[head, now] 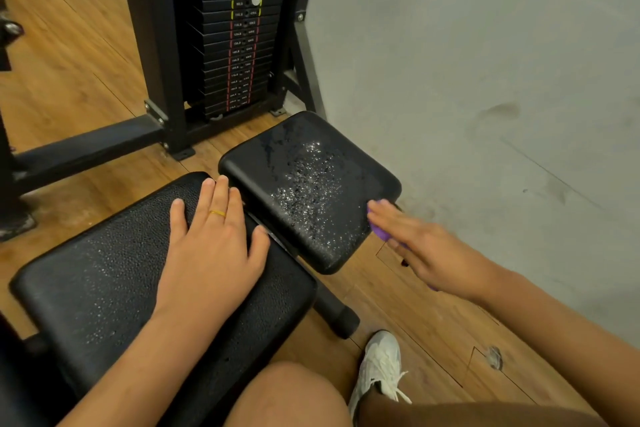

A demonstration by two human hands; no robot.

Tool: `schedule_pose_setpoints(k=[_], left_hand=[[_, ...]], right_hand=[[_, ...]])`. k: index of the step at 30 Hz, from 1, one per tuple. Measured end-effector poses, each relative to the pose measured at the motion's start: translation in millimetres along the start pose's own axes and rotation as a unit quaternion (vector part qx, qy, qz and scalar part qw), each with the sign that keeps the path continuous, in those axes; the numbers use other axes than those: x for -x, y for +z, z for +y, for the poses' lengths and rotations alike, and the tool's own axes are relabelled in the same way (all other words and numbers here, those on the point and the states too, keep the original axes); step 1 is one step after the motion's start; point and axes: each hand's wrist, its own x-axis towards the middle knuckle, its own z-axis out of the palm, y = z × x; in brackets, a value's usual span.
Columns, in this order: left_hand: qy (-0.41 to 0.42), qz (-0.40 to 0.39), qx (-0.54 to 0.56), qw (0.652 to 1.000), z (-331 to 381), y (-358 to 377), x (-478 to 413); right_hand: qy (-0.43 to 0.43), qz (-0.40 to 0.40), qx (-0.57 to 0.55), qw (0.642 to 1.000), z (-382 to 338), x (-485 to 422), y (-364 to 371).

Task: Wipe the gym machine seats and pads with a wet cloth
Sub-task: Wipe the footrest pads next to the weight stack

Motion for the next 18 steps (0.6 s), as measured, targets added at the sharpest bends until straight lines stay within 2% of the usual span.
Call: schedule_pose_setpoints(k=[2,4,9,14,16,18], left_hand=[[-0.001,-0.001,0.0,1.0,-1,0,0],[-0.001,-0.001,0.003,1.0,-3,1,1],[0.001,0.002,0.007,1.0,-2,2,0],[-0.001,-0.001,0.002,1.0,-2,2,1],[-0.001,-0.002,0.006,1.0,-1,1,1],[0.001,-0.001,0.009,1.0,0,1,1]], right_hand=[[-0.062,0.0,-0.004,0.998,-11,0,13],[-0.085,0.011,0.002,0.996,-8,-3,18],[-0.013,0.071,0.024,0.997,37,-23,3],[0.032,0.092,0.028,0.995,32,-28,9],[0.009,0.075,0.037,0.996,14,-14,14],[-0.053,0.056,0.042,0.996,-14,1,23]])
